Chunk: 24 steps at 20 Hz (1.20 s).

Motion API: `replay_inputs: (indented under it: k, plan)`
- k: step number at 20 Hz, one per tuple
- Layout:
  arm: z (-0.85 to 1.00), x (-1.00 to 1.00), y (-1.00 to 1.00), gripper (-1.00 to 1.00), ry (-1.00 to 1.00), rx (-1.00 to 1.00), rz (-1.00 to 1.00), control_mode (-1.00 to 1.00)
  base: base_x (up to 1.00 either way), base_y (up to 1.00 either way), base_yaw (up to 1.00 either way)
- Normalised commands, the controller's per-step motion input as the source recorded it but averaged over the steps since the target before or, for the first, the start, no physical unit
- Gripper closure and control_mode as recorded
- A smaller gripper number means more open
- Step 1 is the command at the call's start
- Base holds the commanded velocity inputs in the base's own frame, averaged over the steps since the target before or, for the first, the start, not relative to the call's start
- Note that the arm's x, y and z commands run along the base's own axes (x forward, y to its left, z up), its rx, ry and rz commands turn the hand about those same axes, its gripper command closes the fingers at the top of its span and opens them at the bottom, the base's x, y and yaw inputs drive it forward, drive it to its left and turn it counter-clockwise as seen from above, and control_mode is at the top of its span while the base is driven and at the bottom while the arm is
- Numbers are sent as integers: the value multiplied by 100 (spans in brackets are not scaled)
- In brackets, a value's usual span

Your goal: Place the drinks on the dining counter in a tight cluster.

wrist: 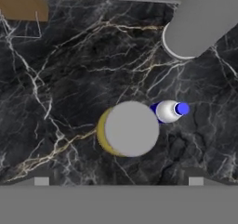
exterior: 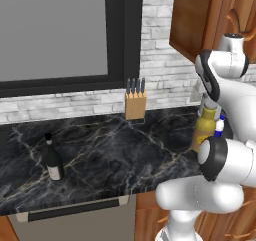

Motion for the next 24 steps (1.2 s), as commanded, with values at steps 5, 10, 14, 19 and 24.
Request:
replay_inputs:
  k: [5, 10, 14, 19, 24]
  plan:
    - [-21, 25, -1, -100, 0, 0, 0, -100, 0, 0, 0]
    - [-32, 0, -13, -100, 0, 2, 0, -100, 0, 0, 0]
    - [-29, 0, -9, -100, 0, 2, 0, -100, 0, 0, 0]
    - [-20, 0, 0, -100, 0, 0, 0, -100, 0, 0, 0]
    - [-24, 0, 0, -100, 0, 0, 0, -100, 0, 0, 0]
